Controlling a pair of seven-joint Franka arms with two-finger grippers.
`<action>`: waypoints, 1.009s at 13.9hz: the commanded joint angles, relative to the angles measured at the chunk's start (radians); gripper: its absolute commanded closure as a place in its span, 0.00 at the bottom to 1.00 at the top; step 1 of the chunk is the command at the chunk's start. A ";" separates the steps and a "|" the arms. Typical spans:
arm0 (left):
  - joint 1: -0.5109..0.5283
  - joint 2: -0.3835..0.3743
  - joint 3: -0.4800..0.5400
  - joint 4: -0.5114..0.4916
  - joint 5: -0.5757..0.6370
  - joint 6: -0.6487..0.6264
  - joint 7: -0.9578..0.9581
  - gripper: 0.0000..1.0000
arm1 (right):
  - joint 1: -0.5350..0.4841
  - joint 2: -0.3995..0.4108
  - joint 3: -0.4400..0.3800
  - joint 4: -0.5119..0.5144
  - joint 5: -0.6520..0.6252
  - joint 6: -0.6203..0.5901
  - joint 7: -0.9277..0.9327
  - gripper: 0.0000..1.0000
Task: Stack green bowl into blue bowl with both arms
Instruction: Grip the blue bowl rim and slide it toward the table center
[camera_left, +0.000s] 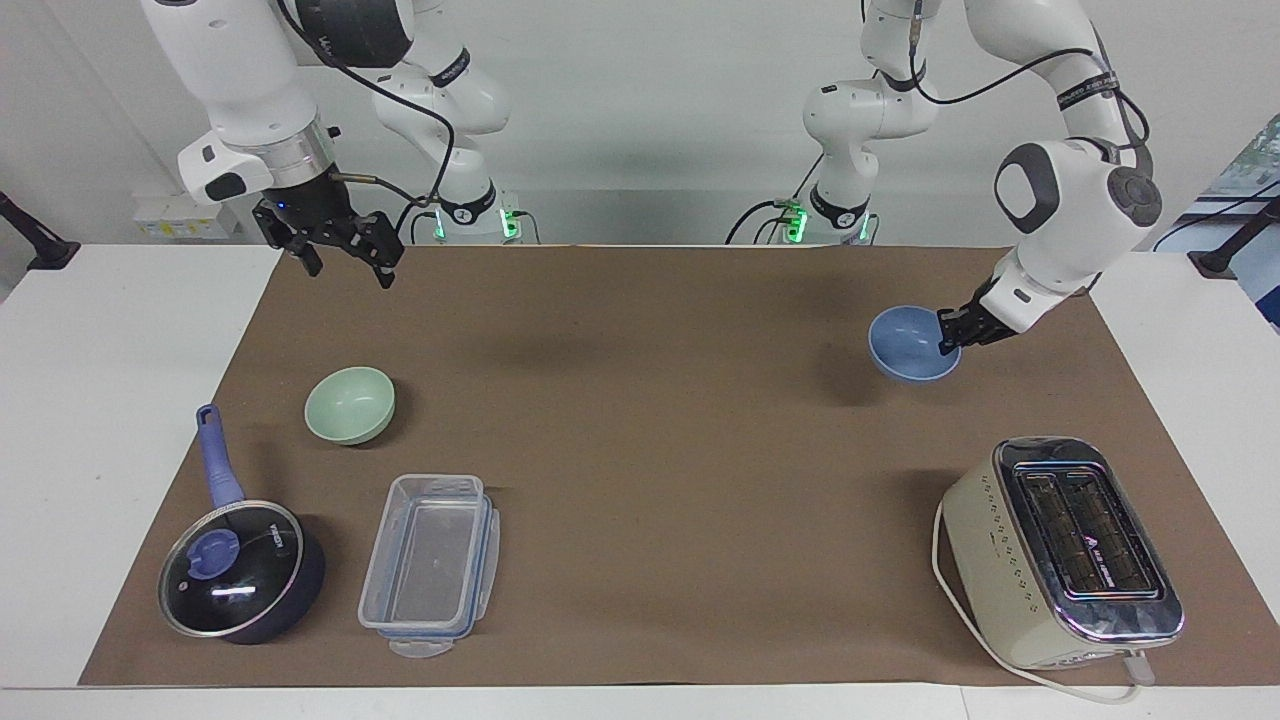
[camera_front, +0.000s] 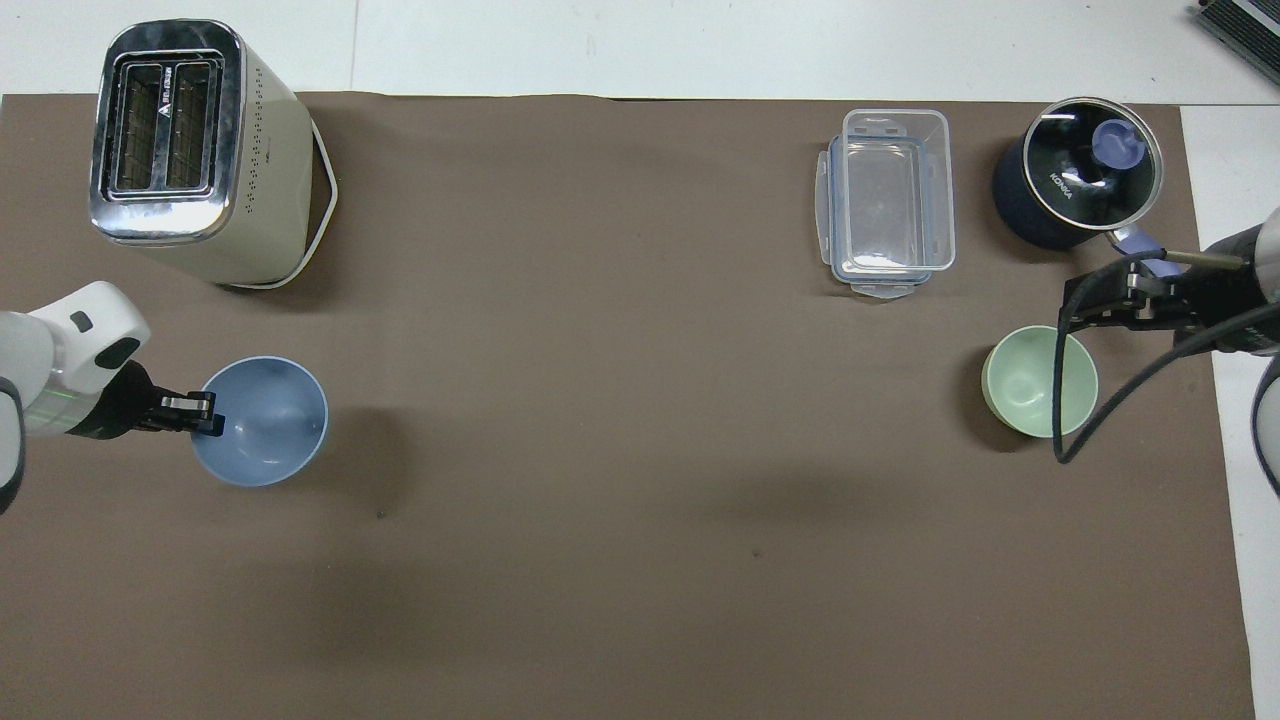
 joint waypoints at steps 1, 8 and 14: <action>0.003 -0.020 -0.002 0.065 -0.060 -0.076 -0.053 1.00 | -0.013 -0.016 0.004 -0.017 -0.002 0.000 -0.013 0.00; -0.168 -0.020 -0.030 0.061 -0.064 0.000 -0.326 1.00 | -0.017 -0.015 0.003 -0.020 -0.002 0.038 -0.014 0.00; -0.404 0.018 -0.030 0.026 -0.109 0.166 -0.540 1.00 | -0.016 -0.015 0.004 -0.020 -0.002 0.035 -0.013 0.00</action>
